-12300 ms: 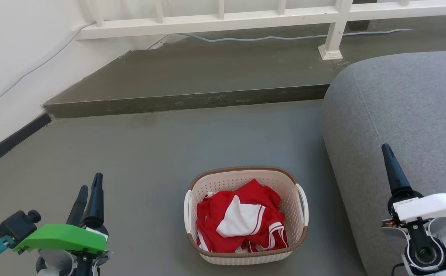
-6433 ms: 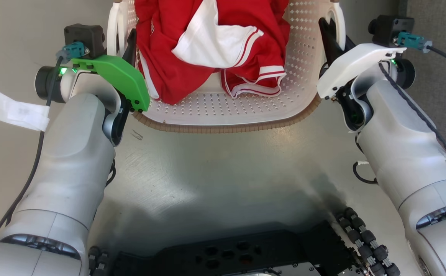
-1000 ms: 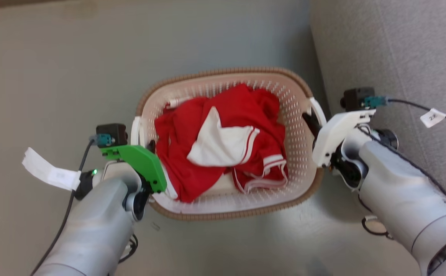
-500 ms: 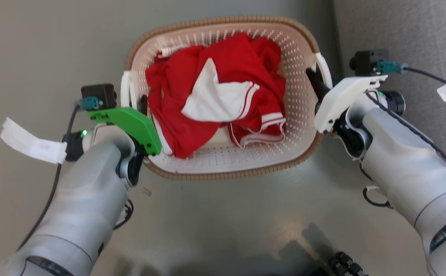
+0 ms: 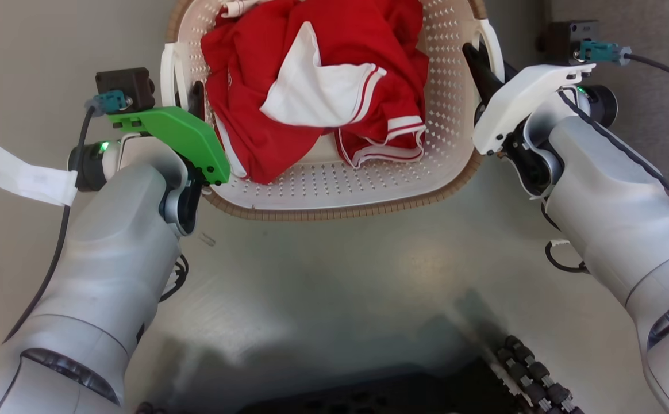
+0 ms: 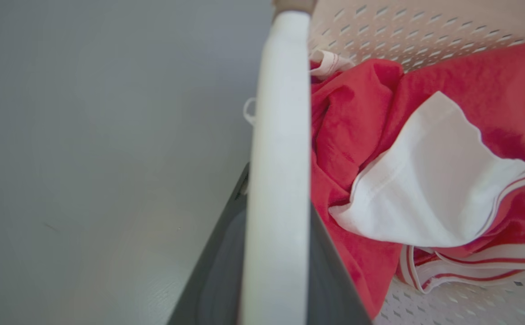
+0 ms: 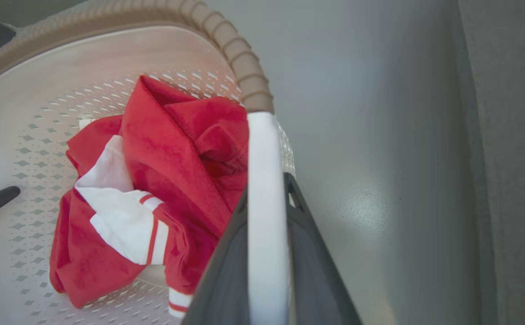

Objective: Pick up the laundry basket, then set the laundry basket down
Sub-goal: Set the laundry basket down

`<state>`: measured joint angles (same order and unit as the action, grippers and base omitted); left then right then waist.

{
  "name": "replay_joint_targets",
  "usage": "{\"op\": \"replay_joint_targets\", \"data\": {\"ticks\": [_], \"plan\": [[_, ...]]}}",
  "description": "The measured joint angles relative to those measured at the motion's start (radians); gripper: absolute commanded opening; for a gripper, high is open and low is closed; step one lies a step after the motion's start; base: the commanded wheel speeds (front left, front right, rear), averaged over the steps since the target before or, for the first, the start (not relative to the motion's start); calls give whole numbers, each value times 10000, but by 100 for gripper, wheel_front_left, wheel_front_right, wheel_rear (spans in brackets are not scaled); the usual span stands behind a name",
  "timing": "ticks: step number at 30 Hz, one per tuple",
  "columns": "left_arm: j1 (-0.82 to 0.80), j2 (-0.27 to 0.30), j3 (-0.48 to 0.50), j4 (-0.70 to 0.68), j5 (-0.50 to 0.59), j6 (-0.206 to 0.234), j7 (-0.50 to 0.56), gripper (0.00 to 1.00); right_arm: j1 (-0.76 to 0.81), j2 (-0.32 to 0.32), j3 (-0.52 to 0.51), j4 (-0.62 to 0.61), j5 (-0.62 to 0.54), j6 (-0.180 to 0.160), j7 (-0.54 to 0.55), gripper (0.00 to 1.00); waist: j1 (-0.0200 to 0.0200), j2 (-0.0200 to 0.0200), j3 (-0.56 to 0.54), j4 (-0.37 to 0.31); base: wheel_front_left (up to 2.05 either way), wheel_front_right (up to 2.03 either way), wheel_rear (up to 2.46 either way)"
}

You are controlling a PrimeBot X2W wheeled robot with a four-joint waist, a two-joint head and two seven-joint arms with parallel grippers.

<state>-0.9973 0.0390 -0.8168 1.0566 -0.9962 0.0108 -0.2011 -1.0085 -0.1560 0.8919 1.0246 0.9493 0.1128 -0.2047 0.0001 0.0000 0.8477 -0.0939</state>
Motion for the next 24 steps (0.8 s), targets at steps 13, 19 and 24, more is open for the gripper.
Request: {"op": "replay_joint_targets", "data": {"ticks": [13, 19, 24], "plan": [[-582, -2, 6, 274, 249, -199, -378, 0, -413, 50, 56, 115, -29, 0, -326, 0, 0, 0, 1153, 71, 0, 0, 0], [-729, 0, 31, 341, 372, -253, -433, 0, -528, 75, 42, 146, -31, 0, -412, 0, -1, 0, 1397, 55, 0, 0, 0], [-730, -2, 50, 360, 407, -286, -476, 0, -531, 100, 15, 192, -35, 0, -414, 0, 0, 0, 1467, 41, 0, 0, 0]]}}
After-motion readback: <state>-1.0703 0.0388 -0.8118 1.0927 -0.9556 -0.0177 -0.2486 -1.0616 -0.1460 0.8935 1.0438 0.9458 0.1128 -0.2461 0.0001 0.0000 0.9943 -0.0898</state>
